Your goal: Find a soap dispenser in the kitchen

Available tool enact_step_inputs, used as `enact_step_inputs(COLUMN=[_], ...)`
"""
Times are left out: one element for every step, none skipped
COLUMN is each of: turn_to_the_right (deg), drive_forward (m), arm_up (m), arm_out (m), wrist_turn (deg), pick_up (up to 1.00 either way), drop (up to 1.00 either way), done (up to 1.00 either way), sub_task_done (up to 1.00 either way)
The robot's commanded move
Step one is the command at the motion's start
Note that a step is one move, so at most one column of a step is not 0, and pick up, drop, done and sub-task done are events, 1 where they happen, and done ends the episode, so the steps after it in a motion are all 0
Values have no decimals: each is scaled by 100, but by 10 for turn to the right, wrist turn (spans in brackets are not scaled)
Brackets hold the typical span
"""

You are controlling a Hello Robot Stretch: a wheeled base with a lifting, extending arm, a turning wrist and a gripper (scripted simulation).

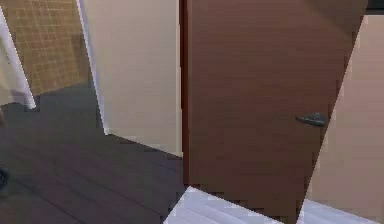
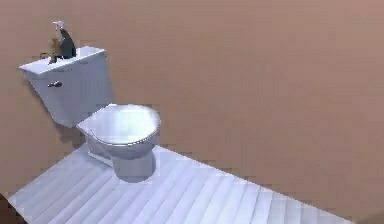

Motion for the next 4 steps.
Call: enact_step_inputs(turn_to_the_right=[270,0,-450,-180], drive_forward=[0,10,0,0], arm_up=[0,0,0,0], arm_out=[0,0,0,0], wrist_turn=[0,0,0,0], pick_up=[0,0,0,0], drop=[0,0,0,0], done=[0,0,0,0], sub_task_done=[0,0,0,0])
